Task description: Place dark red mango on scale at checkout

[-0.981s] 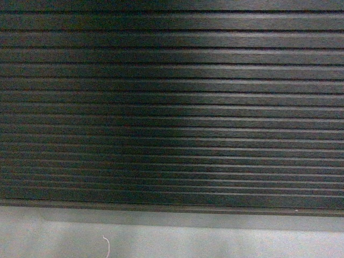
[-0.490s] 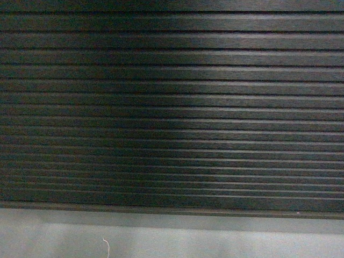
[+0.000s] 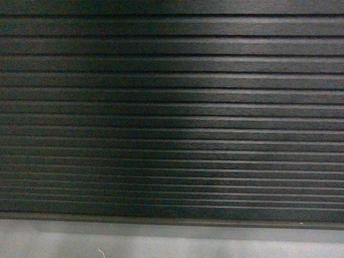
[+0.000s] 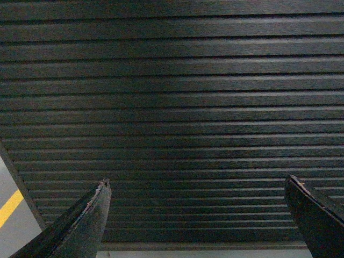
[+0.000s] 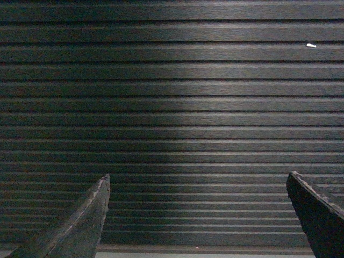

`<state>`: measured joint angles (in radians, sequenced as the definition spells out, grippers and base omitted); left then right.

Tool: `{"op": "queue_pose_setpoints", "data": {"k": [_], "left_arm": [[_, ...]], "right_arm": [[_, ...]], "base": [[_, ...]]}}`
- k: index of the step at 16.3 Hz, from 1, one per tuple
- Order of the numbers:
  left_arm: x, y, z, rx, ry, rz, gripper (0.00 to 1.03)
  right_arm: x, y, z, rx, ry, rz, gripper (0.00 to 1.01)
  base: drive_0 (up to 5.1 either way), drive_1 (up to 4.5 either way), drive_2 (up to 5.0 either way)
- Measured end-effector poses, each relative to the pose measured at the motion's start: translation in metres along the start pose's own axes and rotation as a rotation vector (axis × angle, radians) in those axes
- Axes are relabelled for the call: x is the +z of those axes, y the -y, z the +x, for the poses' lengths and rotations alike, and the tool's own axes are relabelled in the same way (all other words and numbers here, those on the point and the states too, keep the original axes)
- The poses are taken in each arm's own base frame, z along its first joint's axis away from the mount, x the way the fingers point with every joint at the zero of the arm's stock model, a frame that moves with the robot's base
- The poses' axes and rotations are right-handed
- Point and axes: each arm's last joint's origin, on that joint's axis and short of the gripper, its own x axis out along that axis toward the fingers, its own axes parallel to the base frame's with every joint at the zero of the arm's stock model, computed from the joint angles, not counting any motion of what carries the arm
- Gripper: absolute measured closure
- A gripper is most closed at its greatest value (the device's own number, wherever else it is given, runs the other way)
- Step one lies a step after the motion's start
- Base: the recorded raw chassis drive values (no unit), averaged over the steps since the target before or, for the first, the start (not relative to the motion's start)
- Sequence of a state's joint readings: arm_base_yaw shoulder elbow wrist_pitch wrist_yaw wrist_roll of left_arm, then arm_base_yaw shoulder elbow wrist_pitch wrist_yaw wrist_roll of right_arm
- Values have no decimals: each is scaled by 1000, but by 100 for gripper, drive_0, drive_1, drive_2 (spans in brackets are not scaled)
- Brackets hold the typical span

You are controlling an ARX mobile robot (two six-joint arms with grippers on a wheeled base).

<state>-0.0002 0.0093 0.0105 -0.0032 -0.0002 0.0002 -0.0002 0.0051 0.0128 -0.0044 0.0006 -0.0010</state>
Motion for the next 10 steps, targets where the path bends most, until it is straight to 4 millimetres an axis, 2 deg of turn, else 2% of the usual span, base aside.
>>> {"op": "queue_pose_setpoints", "data": {"k": [10], "left_arm": [[0, 0, 0, 0, 0, 0, 5]], "right_arm": [[0, 0, 0, 0, 0, 0, 3]], "base": [[0, 0, 0]]}}
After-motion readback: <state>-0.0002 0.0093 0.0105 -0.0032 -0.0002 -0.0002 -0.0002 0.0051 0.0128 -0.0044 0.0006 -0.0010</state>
